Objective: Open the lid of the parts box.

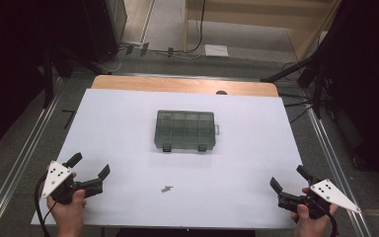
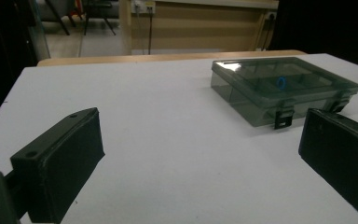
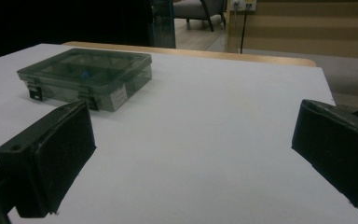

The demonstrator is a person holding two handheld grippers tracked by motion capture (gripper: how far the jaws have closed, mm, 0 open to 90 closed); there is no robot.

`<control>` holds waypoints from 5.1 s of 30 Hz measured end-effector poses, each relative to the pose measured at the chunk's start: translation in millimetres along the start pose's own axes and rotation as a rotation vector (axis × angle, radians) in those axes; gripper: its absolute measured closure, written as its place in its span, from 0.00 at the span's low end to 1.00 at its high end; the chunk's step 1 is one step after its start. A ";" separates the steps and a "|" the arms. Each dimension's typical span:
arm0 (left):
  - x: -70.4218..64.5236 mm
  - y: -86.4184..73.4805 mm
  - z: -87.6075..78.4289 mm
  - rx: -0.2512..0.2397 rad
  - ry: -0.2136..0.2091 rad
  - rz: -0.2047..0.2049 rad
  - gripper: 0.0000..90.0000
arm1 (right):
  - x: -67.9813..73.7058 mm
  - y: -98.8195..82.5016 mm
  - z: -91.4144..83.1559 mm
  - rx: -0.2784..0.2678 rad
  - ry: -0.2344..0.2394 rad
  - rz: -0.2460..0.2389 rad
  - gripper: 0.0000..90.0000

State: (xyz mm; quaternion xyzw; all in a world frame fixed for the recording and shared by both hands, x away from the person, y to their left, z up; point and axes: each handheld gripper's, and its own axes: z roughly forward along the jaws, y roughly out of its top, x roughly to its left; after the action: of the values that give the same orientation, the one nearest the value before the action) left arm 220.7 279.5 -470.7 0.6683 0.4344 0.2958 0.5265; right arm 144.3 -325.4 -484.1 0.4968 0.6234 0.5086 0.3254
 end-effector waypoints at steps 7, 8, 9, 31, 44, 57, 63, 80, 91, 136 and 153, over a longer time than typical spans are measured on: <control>-11.7 4.6 4.6 0.016 0.007 0.002 0.21 | 12.3 6.7 3.2 0.008 0.020 -0.021 0.03; -12.8 4.8 5.3 0.022 0.008 0.006 0.21 | 12.3 6.7 3.2 0.008 0.020 -0.021 0.03; -14.0 5.0 6.1 0.030 0.009 0.004 0.28 | 14.9 8.5 5.0 0.007 0.019 -0.016 0.08; -37.1 22.0 38.3 0.096 -0.092 0.002 0.84 | 43.8 26.6 41.0 0.046 0.011 -0.007 0.68; -47.2 31.4 66.8 0.167 -0.122 -0.002 0.98 | 51.5 38.3 68.2 0.064 0.082 -0.008 0.90; -52.8 43.0 90.0 0.201 -0.171 -0.034 1.00 | 62.6 56.3 97.8 0.081 0.165 -0.024 1.00; -55.0 46.3 100.6 0.212 -0.184 -0.034 1.00 | 64.4 64.7 112.9 0.092 0.186 -0.030 1.00; -52.5 52.0 137.9 0.257 -0.167 -0.020 1.00 | 64.4 72.8 154.0 0.161 0.214 -0.047 1.00; -55.1 43.3 151.7 0.319 -0.183 0.012 1.00 | 67.2 57.1 174.2 0.265 0.225 -0.061 1.00; -56.9 12.6 156.2 0.474 -0.237 0.003 1.00 | 72.5 18.3 188.9 0.440 0.239 -0.123 1.00; -56.5 13.4 155.2 0.469 -0.239 0.015 1.00 | 72.3 19.8 188.3 0.427 0.249 -0.123 1.00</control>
State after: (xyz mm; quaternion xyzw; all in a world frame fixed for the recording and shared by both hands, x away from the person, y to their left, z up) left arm 331.4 158.9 -496.3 0.8054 0.4209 0.1100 0.4025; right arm 300.3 -198.5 -509.0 0.4490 0.7810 0.4018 0.1643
